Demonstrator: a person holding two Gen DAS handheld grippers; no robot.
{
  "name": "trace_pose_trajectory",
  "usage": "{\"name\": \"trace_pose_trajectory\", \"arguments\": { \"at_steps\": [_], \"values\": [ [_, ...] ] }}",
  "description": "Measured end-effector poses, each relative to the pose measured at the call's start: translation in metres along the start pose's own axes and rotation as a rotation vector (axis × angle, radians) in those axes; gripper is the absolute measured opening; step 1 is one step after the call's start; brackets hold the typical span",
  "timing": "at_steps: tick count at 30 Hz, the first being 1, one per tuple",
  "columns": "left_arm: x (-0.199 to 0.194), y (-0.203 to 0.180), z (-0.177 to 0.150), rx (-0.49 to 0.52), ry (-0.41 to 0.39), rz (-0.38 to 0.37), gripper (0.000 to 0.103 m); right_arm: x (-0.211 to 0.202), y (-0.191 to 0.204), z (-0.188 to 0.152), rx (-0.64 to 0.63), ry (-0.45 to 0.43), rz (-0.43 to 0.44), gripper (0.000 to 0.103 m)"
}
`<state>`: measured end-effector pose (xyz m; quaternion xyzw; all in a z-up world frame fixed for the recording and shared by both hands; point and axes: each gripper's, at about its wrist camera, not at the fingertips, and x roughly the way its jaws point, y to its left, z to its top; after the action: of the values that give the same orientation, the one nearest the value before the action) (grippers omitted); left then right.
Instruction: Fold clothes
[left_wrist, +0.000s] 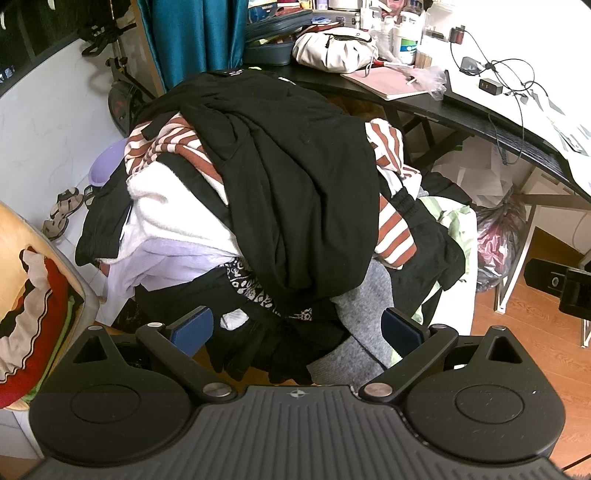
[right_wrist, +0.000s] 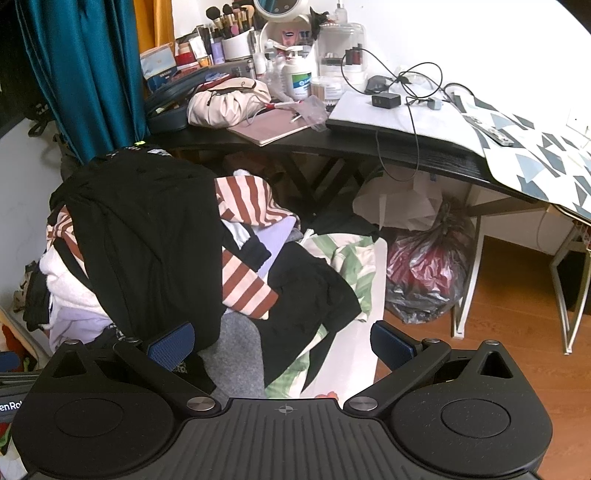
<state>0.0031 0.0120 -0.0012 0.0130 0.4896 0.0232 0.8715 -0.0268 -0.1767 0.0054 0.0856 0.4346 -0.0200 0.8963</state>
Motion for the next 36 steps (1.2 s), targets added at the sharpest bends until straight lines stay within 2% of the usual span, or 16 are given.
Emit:
{"name": "trace_pose_trajectory", "arguments": {
  "at_steps": [36],
  "values": [
    [0.003, 0.008, -0.001, -0.061, 0.018, 0.047, 0.099, 0.014, 0.006, 0.006, -0.034, 0.018, 0.047, 0.102]
  ]
}}
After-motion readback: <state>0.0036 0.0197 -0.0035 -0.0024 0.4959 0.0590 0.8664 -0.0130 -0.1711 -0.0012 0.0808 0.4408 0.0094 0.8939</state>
